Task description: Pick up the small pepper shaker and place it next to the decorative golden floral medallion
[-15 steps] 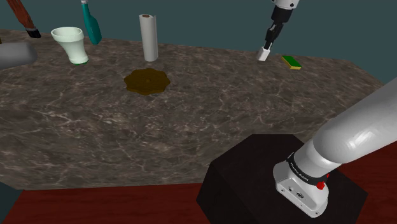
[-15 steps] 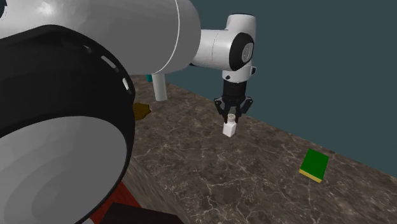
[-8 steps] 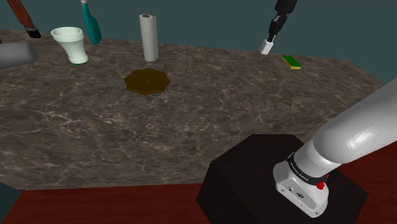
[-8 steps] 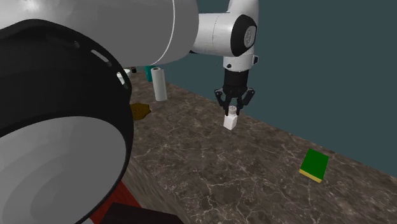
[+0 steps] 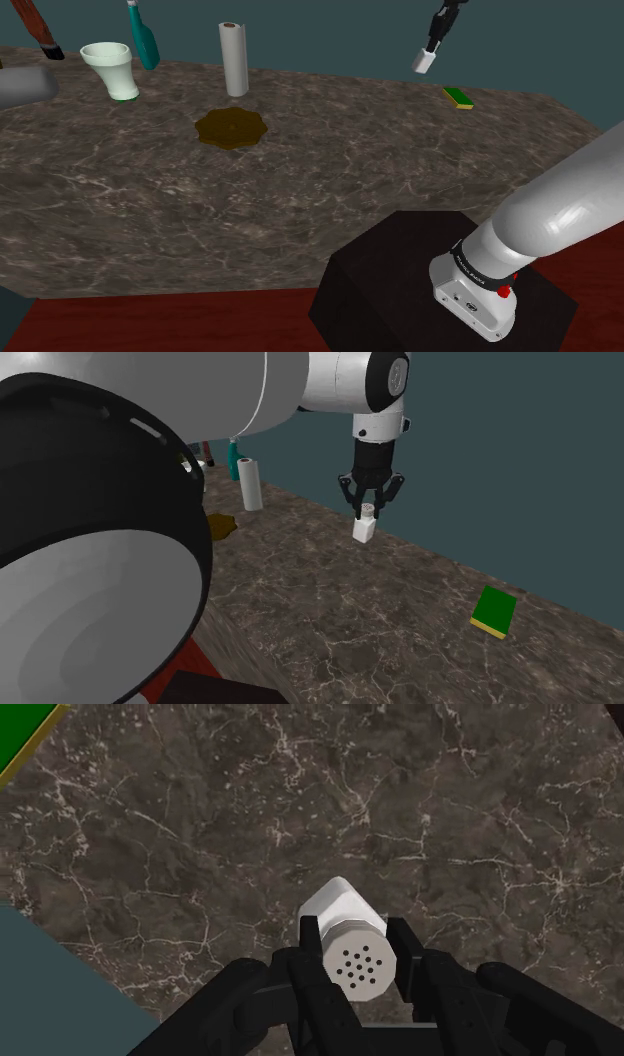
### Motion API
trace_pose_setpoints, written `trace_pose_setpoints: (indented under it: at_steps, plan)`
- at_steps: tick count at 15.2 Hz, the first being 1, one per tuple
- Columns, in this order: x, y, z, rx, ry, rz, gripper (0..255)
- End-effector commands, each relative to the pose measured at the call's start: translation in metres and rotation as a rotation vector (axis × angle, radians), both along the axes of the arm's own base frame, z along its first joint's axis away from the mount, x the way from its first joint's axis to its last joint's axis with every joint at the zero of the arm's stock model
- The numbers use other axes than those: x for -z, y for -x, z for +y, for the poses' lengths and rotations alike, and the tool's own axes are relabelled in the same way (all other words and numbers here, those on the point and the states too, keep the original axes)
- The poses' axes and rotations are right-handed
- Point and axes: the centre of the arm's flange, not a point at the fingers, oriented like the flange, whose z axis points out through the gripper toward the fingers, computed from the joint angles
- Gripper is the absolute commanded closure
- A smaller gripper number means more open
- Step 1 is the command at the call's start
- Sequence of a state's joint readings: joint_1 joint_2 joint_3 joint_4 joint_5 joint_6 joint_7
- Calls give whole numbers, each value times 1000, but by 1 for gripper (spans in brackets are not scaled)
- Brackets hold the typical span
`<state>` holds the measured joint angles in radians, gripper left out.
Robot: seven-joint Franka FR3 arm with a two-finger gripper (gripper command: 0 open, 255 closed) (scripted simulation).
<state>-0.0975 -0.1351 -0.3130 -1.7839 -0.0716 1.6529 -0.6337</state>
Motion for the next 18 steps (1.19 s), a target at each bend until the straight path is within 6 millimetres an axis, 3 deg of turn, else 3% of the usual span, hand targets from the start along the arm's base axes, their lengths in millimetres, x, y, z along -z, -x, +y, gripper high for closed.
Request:
trace_pose_setpoints:
  at_steps: [1,18]
  plan:
    - [-4,-5,13,0,0,0,255]
    - [-5,-88,221,0,0,0,255]
